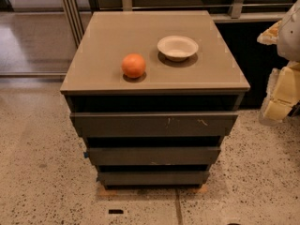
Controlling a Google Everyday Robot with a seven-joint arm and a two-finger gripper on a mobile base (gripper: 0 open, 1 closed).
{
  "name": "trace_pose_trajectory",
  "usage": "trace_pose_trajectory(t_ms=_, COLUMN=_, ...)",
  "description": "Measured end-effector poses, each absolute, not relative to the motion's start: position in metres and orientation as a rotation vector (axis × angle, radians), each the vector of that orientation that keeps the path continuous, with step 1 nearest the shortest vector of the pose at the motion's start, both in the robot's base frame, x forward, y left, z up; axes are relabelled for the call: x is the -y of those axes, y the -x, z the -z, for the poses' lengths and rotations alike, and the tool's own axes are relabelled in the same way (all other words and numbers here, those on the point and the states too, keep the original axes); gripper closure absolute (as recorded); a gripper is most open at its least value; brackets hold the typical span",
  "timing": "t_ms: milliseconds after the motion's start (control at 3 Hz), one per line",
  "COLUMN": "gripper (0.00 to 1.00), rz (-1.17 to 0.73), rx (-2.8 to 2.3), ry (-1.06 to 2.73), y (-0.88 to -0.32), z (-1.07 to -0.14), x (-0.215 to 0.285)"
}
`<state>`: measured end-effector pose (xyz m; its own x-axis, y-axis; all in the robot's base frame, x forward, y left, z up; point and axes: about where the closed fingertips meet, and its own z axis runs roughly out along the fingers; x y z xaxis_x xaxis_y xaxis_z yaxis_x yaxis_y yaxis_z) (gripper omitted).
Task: Open middle drawer
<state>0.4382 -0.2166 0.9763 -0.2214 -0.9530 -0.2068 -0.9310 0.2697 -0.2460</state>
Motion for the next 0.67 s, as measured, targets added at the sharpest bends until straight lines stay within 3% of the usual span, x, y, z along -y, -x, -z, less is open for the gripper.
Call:
trace_pose_trajectory(t_ms=333, gripper=0.00, rz=0.099, rx=-2.232, ry=1.724, y=-0.438, z=-0.976, x=0.217)
trace_pose_trajectory(t_ms=667, gripper=0.19, rz=0.066, rx=-2.219, ry=1.720, y=-0.440, z=-0.965, x=0.214)
